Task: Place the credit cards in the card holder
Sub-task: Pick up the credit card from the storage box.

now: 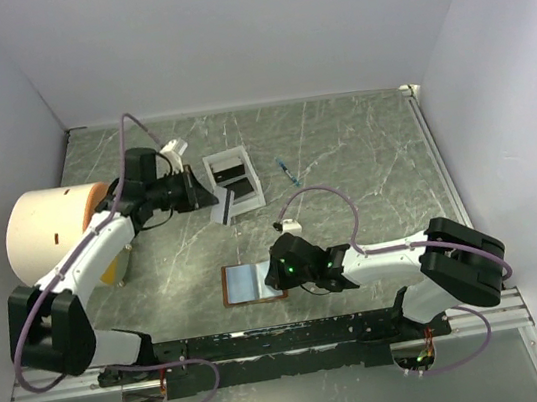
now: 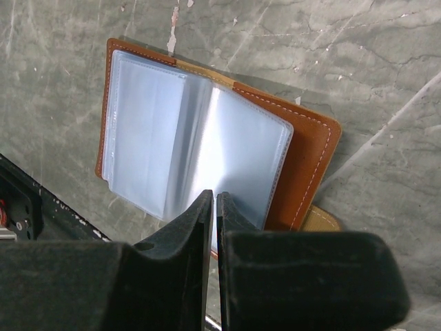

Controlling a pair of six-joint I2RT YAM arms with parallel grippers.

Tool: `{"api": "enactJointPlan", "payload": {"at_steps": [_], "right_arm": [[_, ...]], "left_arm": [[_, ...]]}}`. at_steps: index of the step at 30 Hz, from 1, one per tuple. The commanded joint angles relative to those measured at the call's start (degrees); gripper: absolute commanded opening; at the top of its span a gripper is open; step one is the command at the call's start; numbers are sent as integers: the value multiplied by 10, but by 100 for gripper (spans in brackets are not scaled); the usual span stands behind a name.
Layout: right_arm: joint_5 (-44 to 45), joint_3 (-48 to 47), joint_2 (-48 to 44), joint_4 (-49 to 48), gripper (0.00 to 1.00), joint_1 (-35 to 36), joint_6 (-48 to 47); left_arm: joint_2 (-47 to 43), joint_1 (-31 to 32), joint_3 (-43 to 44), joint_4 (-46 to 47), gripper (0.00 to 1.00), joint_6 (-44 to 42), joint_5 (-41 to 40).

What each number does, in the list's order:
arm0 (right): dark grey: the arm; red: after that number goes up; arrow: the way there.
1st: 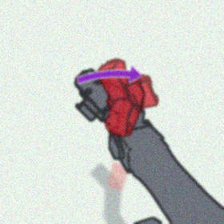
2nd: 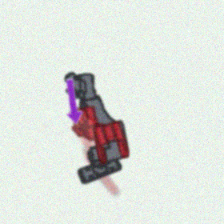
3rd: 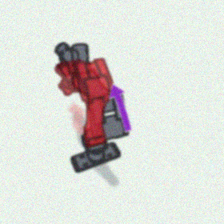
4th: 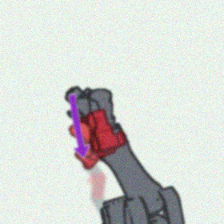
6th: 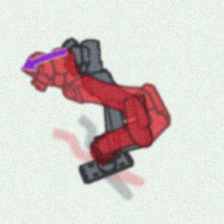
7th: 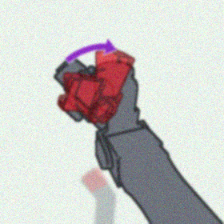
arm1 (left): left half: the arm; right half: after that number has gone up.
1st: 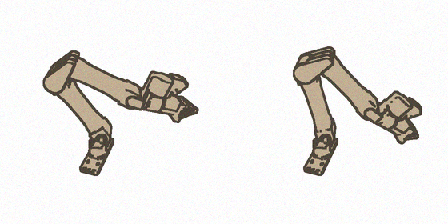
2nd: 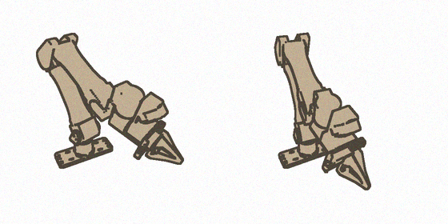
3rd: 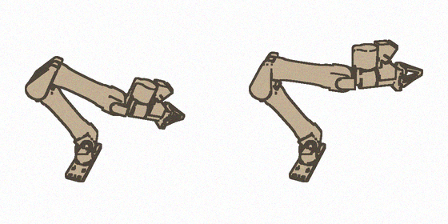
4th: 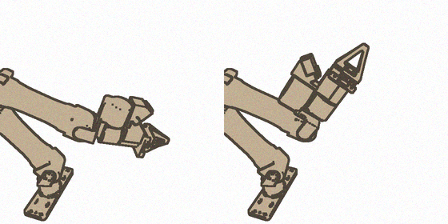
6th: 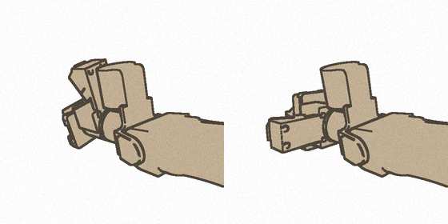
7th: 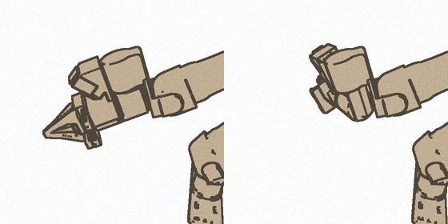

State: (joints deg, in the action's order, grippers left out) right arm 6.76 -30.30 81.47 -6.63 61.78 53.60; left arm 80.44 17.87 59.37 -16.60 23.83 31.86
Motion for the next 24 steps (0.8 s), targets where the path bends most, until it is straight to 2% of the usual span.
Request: {"api": "enactJointPlan", "payload": {"at_steps": [1,10,18,20,24], "right_arm": [[-9,2,-12,-10,8,0,7],[-25,7,-58,-38,11,-2,23],[-54,63,-129,-140,13,-14,60],[-58,79,-156,-169,17,-16,73],[-59,105,-208,-226,33,-20,104]], "left_arm": [[-63,0,-67,28,7,57,69],[-147,0,-197,82,7,127,145],[-211,0,-283,129,7,178,185],[-232,0,-301,150,7,202,192],[-276,0,-342,227,7,279,214]]}}
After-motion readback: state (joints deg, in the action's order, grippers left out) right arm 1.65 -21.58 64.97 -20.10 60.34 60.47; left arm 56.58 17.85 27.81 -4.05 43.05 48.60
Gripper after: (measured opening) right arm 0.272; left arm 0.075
